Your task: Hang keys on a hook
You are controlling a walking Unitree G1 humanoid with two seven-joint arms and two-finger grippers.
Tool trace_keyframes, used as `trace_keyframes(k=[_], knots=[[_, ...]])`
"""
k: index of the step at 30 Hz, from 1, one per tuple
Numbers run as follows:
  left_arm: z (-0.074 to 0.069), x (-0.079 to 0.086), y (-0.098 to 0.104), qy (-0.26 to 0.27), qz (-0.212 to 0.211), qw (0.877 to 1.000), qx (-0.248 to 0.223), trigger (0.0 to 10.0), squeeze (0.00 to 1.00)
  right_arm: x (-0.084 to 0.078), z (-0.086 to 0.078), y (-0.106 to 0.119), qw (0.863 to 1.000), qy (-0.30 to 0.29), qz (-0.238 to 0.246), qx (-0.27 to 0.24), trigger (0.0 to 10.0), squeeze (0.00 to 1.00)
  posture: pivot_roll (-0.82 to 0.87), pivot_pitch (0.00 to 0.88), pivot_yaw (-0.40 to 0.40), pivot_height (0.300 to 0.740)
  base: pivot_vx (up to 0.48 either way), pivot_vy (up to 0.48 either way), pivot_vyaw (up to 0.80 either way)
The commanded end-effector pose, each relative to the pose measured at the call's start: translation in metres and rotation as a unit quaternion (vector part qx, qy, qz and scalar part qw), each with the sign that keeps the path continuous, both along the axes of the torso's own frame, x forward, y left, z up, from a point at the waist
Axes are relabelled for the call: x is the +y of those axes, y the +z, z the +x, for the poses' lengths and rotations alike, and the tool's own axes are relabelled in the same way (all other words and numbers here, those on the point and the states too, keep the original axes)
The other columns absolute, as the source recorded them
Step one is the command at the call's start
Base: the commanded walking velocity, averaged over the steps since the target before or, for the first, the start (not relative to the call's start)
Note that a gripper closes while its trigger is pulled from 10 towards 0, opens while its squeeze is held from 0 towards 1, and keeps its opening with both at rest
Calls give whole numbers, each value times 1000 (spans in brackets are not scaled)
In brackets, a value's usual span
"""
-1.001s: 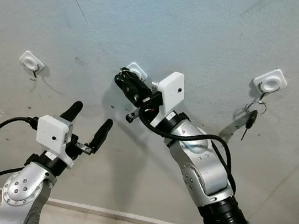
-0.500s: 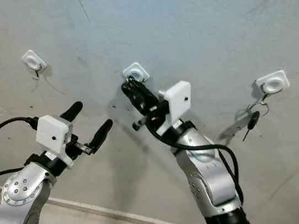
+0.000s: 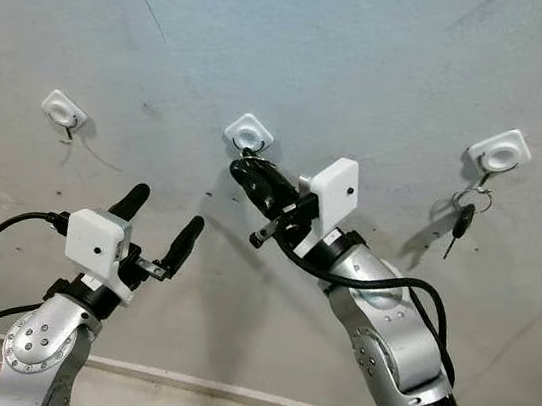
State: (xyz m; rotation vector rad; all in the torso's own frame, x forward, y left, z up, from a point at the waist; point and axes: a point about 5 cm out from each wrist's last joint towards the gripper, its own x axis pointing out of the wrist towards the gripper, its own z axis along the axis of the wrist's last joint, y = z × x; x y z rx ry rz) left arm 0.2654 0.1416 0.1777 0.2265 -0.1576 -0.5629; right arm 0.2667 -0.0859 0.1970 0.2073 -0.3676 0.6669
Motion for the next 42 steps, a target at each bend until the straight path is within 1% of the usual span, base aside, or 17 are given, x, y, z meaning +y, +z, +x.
trace_keyframes(k=[1, 9, 11, 13, 14, 18, 22, 26, 28, 30, 31, 32, 35, 42], knots=[[1, 1, 3, -6, 6, 1000, -5, 10000, 0, -5, -1, -10, 1000, -4, -12, 27, 10000, 0, 258, 0, -13, 740, 0, 0, 0], [2, 0, 1, -7, 7, 1000, -4, 10000, 0, -2, -6, -9, 999, 27, -13, 30, 10000, 0, 258, 0, -13, 740, 0, 0, 0], [2, 0, 1, -9, 7, 1000, -3, 10000, 0, 3, -9, -9, 998, 55, -14, 32, 10000, 0, 258, 0, -13, 740, 0, 0, 0], [2, 0, 1, -9, 7, 1000, -2, 10000, 0, 4, -9, -9, 998, 60, -16, 32, 10000, 0, 258, 0, -13, 740, 0, 0, 0], [2, -1, 1, -9, 7, 1000, -3, 10000, 0, 7, -12, -8, 996, 76, -17, 33, 10000, 0, 254, 0, -10, 740, 0, 0, 0], [2, -1, 1, -8, 7, 1000, -2, 10000, 0, 8, -14, -11, 995, 86, -24, 39, 10000, 0, 254, 0, -15, 740, 0, 0, 0], [1, -1, 0, -8, 6, 1000, -1, 10000, 0, 6, -12, -11, 996, 77, -27, 38, 10000, 0, 253, 0, -15, 740, 0, 0, 0], [1, -2, 0, -9, 5, 1000, -1, 10000, 0, 2, -1, -1, 999, 34, -21, 17, 10000, 0, 252, 0, -13, 740, 0, 0, 0], [1, -2, -1, -9, 5, 1000, -1, 10000, 0, 2, 2, 2, 999, 25, -17, 12, 10000, 0, 252, 0, -13, 740, 0, 0, 0], [1, -2, 0, -10, 5, 1000, -1, 10000, 0, 3, 11, 13, 1000, 6, -5, -5, 10000, 0, 252, 0, -13, 740, 0, 0, 0], [1, -2, 0, -10, 5, 1000, -1, 10000, 0, 3, 11, 13, 1000, 6, -5, -5, 10000, 0, 252, 0, -13, 740, 0, 0, 0], [1, -2, 0, -10, 5, 1000, -1, 10000, 0, 5, 15, 19, 1000, 0, 1, -14, 10000, 0, 252, 0, -13, 740, 0, 0, 0], [1, -3, 0, -9, 5, 1000, -1, 10000, 0, 9, 18, 27, 1000, -1, 10, -26, 10000, 0, 255, 0, -16, 740, 0, 0, 0], [0, -3, 0, -7, 5, 1000, -1, 10000, 0, 13, 18, 33, 999, 10, 15, -36, 10000, 0, 259, 0, -20, 740, 0, 0, 0]])
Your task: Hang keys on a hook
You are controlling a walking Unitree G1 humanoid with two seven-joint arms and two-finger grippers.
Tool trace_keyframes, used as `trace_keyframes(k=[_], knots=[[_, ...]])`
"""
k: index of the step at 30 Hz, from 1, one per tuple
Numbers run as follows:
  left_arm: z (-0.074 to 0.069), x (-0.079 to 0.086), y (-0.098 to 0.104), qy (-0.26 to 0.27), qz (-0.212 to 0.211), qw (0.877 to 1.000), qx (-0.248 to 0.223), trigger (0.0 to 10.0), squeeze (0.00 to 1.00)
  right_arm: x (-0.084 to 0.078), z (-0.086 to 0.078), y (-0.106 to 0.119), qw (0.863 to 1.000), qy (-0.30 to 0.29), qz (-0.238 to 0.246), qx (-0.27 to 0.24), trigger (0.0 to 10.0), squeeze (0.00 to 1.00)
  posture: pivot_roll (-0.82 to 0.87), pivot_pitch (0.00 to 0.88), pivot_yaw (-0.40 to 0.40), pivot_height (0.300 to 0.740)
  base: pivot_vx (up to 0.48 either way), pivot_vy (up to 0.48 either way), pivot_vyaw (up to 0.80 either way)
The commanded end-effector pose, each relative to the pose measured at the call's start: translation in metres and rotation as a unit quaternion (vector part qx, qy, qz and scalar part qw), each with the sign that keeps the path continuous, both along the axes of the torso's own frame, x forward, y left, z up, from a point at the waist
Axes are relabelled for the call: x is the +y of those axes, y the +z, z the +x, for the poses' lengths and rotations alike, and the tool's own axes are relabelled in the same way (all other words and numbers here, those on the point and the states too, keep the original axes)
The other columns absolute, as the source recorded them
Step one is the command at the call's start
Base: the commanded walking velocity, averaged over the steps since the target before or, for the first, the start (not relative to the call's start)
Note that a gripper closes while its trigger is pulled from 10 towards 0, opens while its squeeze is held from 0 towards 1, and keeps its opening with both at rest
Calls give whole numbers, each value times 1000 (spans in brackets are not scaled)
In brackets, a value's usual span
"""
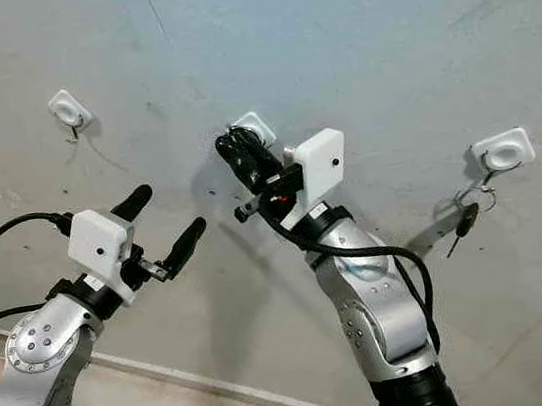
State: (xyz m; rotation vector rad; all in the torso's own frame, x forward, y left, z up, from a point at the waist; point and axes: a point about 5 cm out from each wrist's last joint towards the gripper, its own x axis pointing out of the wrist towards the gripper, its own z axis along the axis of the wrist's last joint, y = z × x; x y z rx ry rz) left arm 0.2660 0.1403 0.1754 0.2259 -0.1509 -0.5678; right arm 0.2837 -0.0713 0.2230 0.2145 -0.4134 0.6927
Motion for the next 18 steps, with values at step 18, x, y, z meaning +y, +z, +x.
trace_keyframes(k=[18], knots=[[0, -2, 3, -7, 3, 1000, -5, 10000, 0, -4, -4, -16, 1000, -7, -15, 12, 10000, 0, 257, 0, -17, 740, 0, 0, 0]])
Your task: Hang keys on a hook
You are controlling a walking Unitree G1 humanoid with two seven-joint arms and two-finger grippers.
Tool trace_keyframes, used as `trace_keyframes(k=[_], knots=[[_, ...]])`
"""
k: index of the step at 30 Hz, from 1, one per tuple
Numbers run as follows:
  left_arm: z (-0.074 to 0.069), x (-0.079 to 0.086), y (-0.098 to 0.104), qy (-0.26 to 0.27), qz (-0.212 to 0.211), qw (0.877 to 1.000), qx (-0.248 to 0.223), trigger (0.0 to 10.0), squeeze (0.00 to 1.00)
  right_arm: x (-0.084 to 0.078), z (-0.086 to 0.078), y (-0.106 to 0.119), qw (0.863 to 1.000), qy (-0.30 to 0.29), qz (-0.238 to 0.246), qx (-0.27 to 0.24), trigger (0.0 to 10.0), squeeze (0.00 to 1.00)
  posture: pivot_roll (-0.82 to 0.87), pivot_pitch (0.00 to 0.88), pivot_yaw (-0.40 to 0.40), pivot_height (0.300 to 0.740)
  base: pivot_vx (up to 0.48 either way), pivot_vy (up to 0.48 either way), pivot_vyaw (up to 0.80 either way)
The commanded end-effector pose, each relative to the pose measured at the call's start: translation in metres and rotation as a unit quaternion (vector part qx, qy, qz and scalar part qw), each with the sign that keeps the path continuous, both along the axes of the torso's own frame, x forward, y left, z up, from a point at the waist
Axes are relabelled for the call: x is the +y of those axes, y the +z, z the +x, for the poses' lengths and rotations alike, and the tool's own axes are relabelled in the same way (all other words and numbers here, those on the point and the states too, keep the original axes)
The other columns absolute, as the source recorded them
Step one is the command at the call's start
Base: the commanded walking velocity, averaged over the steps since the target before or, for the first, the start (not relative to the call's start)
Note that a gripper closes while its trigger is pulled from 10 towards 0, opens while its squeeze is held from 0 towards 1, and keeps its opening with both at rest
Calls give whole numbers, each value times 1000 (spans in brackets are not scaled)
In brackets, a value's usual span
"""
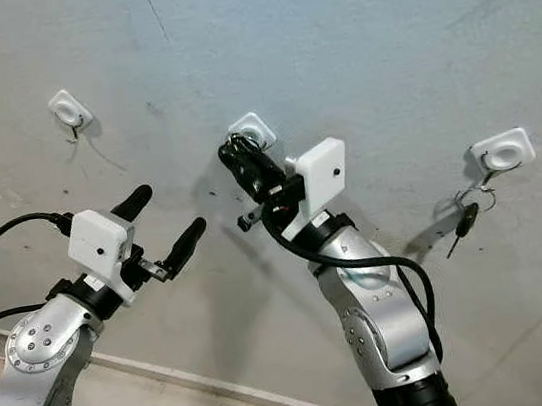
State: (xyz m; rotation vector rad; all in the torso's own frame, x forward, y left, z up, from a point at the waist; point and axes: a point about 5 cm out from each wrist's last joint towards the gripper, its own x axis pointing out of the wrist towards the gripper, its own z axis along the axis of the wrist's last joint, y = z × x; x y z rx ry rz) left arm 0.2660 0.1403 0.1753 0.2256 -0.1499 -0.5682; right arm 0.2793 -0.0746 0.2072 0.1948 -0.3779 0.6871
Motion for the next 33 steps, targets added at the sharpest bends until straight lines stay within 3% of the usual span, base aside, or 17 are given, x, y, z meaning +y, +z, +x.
trace_keyframes(k=[1, 8, 17, 28, 33], knots=[[0, -2, 3, -6, 3, 1000, -5, 10000, 0, -1, 1, -1, 1000, -3, -1, 0, 10000, 0, 257, 0, -17, 740, 0, 0, 0], [0, -2, 3, -7, 3, 1000, -7, 10000, 0, 0, -1, -5, 1000, -3, -2, 3, 10000, 0, 257, 0, -17, 740, 0, 0, 0], [0, -2, 4, -7, 3, 1000, -6, 10000, 0, -5, 6, 22, 999, -22, 19, -37, 10000, 0, 257, 0, -16, 740, 0, 0, 0], [0, -1, 3, -7, 4, 1000, -7, 10000, 0, -12, 10, 16, 999, -28, 3, -33, 10000, 0, 261, 0, -15, 740, 0, 0, 0], [2, 0, 4, -7, 6, 1000, -7, 10000, 0, -14, 11, 8, 999, -21, -29, -36, 10000, 0, 262, 0, -5, 740, 0, 0, 0]])
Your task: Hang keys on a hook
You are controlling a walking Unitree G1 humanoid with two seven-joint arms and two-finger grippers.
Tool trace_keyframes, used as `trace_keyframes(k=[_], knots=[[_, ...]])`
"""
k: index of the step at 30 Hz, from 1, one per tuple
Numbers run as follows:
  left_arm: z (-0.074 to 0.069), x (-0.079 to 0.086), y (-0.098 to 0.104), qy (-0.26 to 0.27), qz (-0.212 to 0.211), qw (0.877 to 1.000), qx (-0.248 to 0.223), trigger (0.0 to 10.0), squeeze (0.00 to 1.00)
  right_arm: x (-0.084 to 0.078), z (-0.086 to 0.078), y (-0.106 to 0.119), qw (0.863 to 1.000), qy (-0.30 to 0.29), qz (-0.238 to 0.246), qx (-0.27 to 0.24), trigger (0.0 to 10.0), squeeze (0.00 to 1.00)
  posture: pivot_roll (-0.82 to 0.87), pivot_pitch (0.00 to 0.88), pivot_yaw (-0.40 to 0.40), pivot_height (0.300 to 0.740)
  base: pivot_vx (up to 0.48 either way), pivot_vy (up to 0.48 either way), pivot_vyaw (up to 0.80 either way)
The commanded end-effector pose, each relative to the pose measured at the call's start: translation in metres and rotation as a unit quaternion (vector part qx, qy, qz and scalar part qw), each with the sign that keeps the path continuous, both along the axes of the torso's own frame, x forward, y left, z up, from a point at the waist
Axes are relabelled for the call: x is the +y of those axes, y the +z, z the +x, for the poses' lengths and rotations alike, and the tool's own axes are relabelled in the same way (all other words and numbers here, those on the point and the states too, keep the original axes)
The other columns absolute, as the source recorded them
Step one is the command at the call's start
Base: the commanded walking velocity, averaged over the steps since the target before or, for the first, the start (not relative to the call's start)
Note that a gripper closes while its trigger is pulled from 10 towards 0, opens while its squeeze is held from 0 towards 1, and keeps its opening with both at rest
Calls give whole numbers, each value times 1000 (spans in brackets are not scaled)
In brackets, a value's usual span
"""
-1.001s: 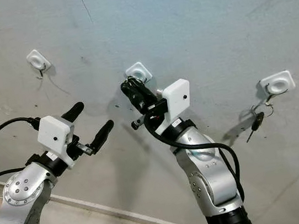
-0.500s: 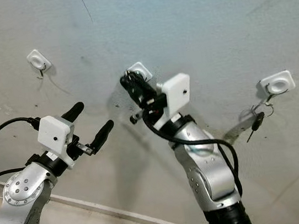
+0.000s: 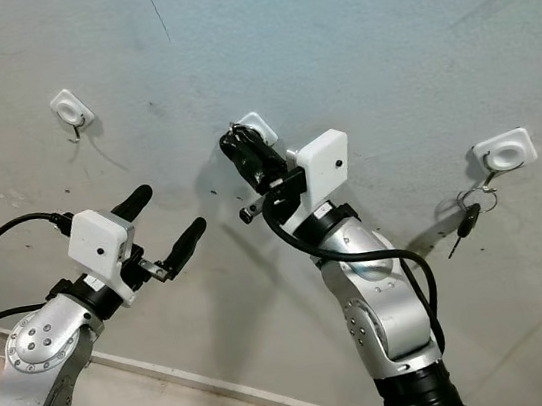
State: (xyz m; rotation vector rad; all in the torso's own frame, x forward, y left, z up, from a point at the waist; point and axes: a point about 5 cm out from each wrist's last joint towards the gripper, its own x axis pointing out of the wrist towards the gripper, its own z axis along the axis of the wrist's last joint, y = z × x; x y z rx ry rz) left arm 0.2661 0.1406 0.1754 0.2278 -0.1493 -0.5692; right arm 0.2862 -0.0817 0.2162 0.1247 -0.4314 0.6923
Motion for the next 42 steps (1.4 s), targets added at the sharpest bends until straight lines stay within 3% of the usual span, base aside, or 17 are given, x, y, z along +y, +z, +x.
trace_keyframes(k=[1, 15, 23, 42], knots=[[2, 0, 4, -7, 5, 1000, -7, 10000, 0, -7, 5, -2, 1000, -14, -10, -1, 10000, 0, 262, 0, -5, 740, 0, 0, 0], [3, 5, 4, -2, 8, 1000, -8, 10000, 0, -5, 11, -3, 999, -16, -32, -20, 10000, 0, 281, 0, -1, 740, 0, 0, 0], [3, 5, 5, -4, 10, 1000, -7, 10000, 0, -2, 1, -16, 999, -47, -20, -11, 10000, 0, 278, 0, 12, 740, 0, 0, 0], [3, 5, 5, -7, 11, 1000, -7, 10000, 0, -3, -12, -24, 999, -51, -12, 8, 10000, 0, 274, 0, 12, 740, 0, 0, 0]])
